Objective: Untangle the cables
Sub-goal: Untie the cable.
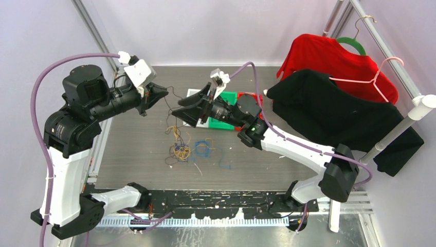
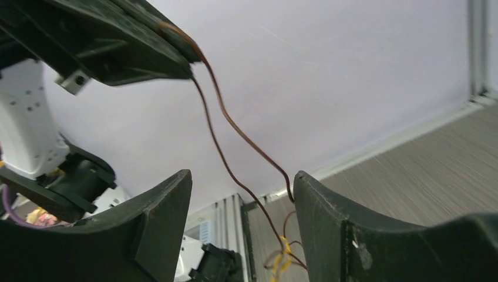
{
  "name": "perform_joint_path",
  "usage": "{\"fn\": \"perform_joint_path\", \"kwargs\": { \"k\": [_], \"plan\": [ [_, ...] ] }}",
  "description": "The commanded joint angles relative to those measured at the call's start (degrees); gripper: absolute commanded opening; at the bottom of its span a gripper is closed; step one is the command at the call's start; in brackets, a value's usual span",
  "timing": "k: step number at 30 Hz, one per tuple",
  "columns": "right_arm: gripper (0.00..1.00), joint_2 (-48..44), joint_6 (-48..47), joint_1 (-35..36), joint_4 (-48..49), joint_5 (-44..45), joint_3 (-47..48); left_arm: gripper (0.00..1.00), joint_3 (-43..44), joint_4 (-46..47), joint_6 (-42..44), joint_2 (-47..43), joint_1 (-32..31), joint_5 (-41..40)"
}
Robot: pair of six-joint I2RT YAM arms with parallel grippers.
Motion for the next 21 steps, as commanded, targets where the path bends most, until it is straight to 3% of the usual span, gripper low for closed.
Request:
{"fn": "perform_joint_path", "kwargs": {
  "k": [1, 6, 12, 14, 17, 21],
  "plan": [
    [0.67, 2.94, 2.25, 0.82, 8.98, -3.48, 4.78, 0.0, 0.28, 1.28, -2.08, -0.67, 0.07, 1.93],
    [0.56, 5.82, 6.06, 1.03, 11.92, -5.24, 6.47, 0.0, 0.34, 1.68, -1.93, -0.43, 0.06, 0.0],
    [0.51, 7.38, 7.76, 1.76, 12.91, -5.81, 6.6, 0.0, 0.92, 2.2, -1.42, 0.37, 0.07, -3.58],
    [0.54, 6.8, 7.41, 1.83, 12.61, -4.09, 5.39, 0.0, 1.38, 1.8, -1.14, 0.53, 0.07, -3.53],
    [0.68, 2.92, 4.51, 1.57, 9.2, 0.97, 1.63, 0.0, 2.46, 0.41, -0.27, 0.73, 0.07, -2.9],
    [0.7, -5.29, -1.04, 1.22, 6.0, 9.66, -5.55, 0.0, 1.78, 1.15, -0.09, 0.31, 0.05, -5.1]
  ]
}}
